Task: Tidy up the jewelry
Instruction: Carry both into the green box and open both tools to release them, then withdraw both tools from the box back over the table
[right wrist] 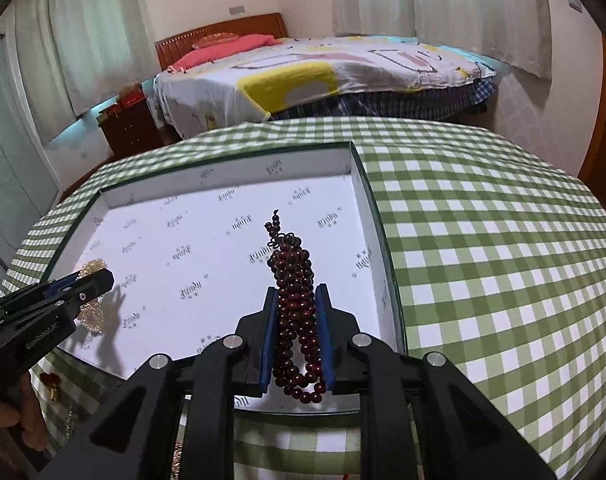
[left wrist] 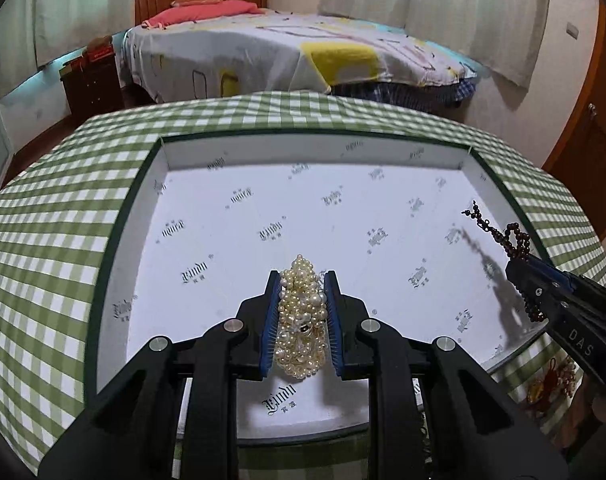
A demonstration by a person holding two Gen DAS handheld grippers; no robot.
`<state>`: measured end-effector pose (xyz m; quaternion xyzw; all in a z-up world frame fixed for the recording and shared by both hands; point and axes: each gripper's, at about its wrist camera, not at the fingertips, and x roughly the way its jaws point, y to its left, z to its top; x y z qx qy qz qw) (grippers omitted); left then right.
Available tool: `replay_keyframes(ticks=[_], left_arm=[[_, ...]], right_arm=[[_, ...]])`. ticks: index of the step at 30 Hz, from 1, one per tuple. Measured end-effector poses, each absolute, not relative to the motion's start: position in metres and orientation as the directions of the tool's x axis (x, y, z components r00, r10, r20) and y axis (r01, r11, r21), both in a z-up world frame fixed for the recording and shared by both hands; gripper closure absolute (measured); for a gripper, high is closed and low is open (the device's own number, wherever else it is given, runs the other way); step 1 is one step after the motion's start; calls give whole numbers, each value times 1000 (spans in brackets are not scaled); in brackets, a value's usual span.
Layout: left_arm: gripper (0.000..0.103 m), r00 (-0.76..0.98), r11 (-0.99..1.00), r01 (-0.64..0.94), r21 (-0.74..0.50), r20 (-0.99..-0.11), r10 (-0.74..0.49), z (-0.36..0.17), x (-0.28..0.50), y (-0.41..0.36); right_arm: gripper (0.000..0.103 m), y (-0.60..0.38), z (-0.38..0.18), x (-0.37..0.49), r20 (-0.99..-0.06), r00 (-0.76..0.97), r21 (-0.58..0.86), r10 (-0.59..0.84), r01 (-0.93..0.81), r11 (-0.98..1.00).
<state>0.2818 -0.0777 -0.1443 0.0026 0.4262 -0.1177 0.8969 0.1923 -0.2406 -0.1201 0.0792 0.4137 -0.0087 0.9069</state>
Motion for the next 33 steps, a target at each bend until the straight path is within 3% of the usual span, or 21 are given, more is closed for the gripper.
replay_keyframes(ticks=[5,8,10,12,17,24,33], left_arm=[[81,592,974,204,-98,-780,-203,-152,286,-78],[75,597,975,203,-94,-778,-199,-154,286,-78],[69,597,975,200,-95,-777,-199,-153,286,-78],[53,598,976,195,-101,-776,-200,-153,285,-76],[50,601,975,191,-116,-771,-210,-151,284,-73],[34,661,975,195,-110,-720,-213,-128,266,-65],[33,746,979,183,-90,-636,-198,-96,210,-46]], right_arm=[[82,-242,-124,190,-757,652,121,34,89,989],[77,-242,-123,189,-756,654,119,33,87,989],[71,-242,-122,187,-752,659,117,34,83,990],[64,-242,-121,187,-748,663,117,36,78,990],[60,-243,-120,185,-741,669,135,54,70,988],[50,-240,-103,173,-706,705,155,60,71,985],[49,-215,-79,126,-663,747,123,50,43,991]])
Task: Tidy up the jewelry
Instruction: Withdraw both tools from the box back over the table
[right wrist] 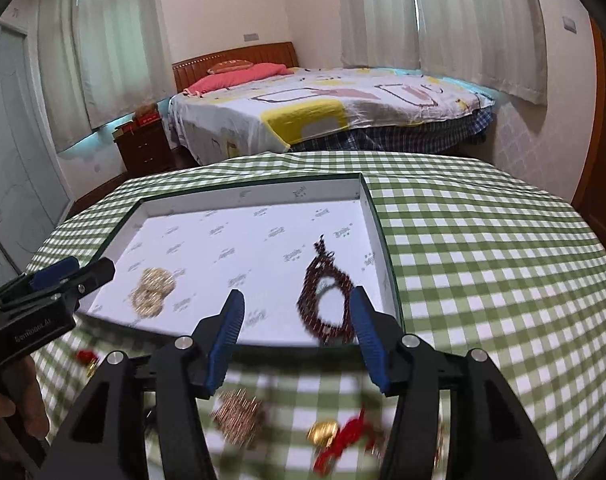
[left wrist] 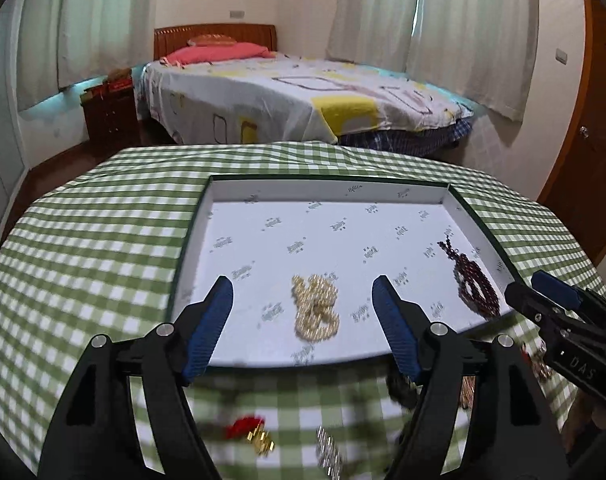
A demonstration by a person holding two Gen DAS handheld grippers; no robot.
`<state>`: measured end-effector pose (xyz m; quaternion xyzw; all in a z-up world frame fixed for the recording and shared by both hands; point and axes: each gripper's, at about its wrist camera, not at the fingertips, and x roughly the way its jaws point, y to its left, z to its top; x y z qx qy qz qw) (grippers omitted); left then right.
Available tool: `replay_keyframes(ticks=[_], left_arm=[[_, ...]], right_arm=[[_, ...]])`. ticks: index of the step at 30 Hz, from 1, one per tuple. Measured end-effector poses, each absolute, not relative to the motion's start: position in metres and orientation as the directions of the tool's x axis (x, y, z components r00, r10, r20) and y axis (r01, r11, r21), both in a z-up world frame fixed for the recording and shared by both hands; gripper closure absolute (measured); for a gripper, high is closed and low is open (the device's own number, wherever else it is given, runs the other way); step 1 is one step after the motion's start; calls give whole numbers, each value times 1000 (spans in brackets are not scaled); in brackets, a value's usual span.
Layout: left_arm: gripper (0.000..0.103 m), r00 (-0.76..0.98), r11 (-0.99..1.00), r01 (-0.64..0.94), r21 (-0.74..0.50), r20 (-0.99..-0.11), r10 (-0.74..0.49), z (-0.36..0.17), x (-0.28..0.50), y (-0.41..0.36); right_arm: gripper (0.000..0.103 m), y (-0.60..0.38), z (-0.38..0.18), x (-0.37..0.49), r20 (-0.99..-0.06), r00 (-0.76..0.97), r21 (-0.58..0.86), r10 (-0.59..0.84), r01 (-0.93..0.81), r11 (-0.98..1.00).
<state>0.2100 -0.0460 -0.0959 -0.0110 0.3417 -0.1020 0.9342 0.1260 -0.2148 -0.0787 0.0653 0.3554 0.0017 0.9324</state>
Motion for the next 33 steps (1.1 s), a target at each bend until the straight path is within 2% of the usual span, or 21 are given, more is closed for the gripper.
replay_keyframes(ticks=[11,23,29,33], left_arm=[[33,786,987,138,-85,-597,-161,-88,139,-16],[33,782,994,81,-73,-614,-108,-102,81,19],[31,777,995,47,-87,-623,-91,-111,62,36],[30,778,994,23,-108,-623,-85,-113,58,46]], right_arm=[[48,-186,-69,61,-622,780,100,68,-7,995],[36,-153,-88,18,-614,781,102,116,-67,993],[27,-132,-102,13,-637,758,91,141,-108,990],[25,-120,-111,13,-663,734,75,144,-126,989]])
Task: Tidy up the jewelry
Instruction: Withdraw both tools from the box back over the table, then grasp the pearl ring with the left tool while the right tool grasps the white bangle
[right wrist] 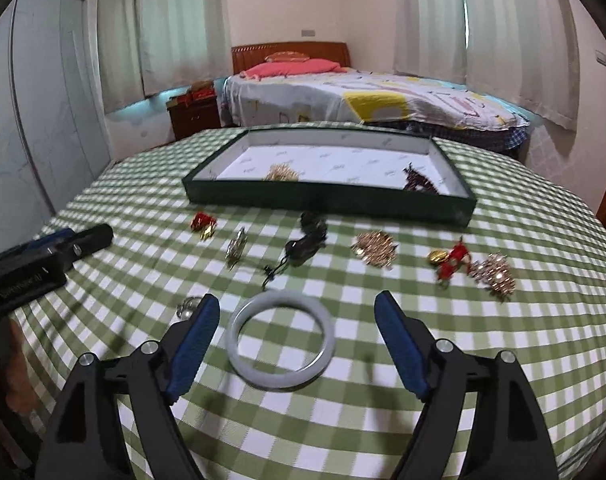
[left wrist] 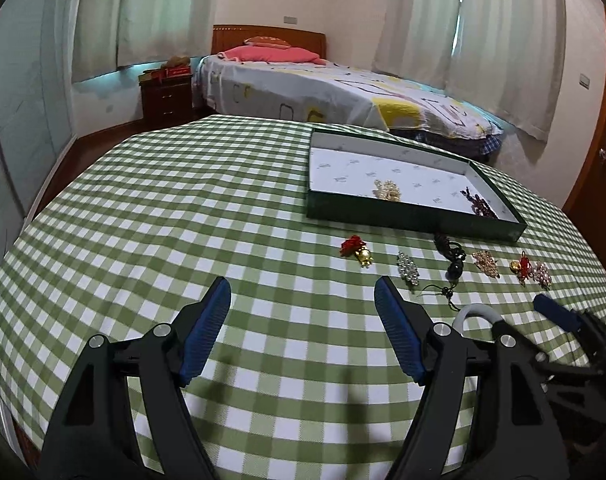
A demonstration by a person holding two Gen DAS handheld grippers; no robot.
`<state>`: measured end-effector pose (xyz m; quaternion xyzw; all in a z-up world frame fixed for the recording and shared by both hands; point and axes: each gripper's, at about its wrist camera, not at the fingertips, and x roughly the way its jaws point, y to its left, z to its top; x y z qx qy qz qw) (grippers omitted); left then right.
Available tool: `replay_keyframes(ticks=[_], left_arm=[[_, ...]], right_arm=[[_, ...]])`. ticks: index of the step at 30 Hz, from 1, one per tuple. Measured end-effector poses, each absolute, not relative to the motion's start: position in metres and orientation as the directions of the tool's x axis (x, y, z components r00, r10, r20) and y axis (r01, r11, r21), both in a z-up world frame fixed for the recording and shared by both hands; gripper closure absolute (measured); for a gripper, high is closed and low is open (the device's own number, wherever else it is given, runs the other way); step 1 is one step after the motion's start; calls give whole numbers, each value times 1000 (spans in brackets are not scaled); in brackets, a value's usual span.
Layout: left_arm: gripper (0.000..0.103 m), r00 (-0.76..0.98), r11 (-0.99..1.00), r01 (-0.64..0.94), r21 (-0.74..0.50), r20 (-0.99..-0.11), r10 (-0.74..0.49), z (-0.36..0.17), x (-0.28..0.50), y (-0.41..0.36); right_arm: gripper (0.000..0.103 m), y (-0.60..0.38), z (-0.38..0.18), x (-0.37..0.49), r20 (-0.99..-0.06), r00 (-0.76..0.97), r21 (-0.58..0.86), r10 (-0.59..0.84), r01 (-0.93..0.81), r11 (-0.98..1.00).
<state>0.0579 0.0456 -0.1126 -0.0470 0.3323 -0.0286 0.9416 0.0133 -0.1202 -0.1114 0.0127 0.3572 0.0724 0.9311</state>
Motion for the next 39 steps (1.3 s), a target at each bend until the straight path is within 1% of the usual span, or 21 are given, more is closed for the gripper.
replay_keyframes(ticks=[10,17,19,20,27,34,36,39], left_arm=[[30,770,994,20,-104,-633,-82,-118,57,47],[30,760,995,28,-93,-645,-81,-123,58,43],[30,757,995,33,-90,-648,-84,-124,58,41],[30,756,995,38,-87,-649,-86,-125,58,40],[30,744,994,87,-62,-660,-107,-128,57,21],[30,717,982,182,-44,-678,-163,-132,57,-12],[33,706,978,204,-38,-687,-174,-135,57,-21],[46,685,972,232,-30,-705,-185,-141,60,-33]], right_arm=[[22,-109,-127,22,-715,690,40,110,-117,992],[22,-111,-135,27,-745,657,54,117,-115,992],[25,-110,-135,26,-746,656,52,115,-114,992],[34,-111,-134,25,-744,658,55,119,-118,992],[34,-125,-131,23,-747,654,83,121,-89,993],[34,-156,-120,16,-727,681,100,89,-23,995],[34,-162,-118,14,-722,687,101,80,-10,995],[34,-170,-117,14,-718,692,113,76,7,994]])
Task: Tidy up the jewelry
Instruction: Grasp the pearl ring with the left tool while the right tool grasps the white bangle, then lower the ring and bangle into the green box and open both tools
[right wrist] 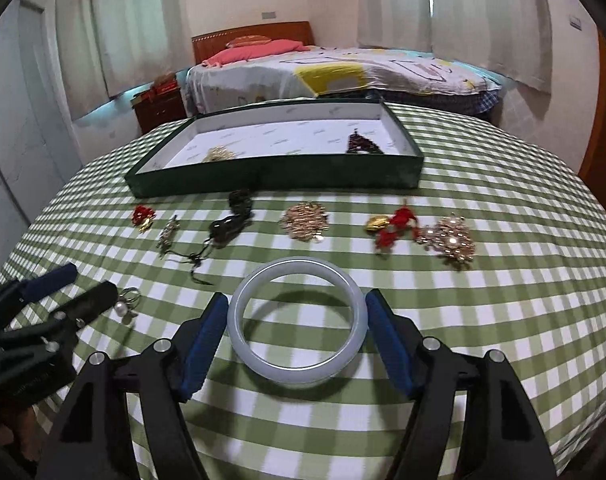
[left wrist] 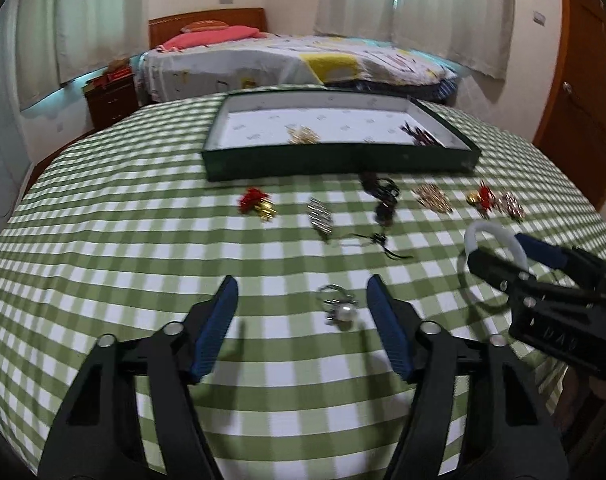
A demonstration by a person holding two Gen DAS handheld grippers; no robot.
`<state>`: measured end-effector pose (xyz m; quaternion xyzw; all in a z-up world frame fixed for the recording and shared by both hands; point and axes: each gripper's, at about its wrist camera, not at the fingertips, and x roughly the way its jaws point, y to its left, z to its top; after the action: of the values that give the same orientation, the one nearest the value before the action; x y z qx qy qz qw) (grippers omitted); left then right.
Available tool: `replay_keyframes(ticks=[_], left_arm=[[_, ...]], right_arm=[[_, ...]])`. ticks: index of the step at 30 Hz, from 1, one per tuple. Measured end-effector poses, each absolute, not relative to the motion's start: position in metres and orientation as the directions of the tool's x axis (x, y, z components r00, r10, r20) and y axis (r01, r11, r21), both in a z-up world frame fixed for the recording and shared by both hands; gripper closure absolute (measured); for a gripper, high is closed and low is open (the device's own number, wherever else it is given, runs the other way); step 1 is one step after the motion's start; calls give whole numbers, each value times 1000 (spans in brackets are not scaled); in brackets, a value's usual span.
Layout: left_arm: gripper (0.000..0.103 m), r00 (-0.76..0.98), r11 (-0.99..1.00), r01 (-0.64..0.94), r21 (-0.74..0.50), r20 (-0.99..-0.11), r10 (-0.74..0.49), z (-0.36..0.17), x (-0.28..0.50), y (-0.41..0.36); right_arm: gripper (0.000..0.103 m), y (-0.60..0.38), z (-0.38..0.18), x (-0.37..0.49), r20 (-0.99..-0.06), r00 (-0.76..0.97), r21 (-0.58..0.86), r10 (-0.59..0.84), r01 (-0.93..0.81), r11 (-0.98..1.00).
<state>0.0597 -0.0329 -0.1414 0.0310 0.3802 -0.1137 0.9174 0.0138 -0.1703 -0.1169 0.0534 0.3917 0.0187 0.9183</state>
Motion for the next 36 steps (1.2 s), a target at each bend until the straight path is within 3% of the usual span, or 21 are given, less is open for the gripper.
replay_keyframes(ticks=[9,24,36], left_arm=[[78,636,959,282,-29,-743,-209,-156,63,-47],[79,678,958,284,-37,-699,-228,-143,58,-42],[79,731,961,266,-78,-633,-254,-109,85,-33]], right_arm=[[34,-181,-122,15,-719,688,151,94,23,988],[34,-178,-117,13,-704,704,144,93,13,989],[34,-175,-85,27,-642,762,124,87,-9,992]])
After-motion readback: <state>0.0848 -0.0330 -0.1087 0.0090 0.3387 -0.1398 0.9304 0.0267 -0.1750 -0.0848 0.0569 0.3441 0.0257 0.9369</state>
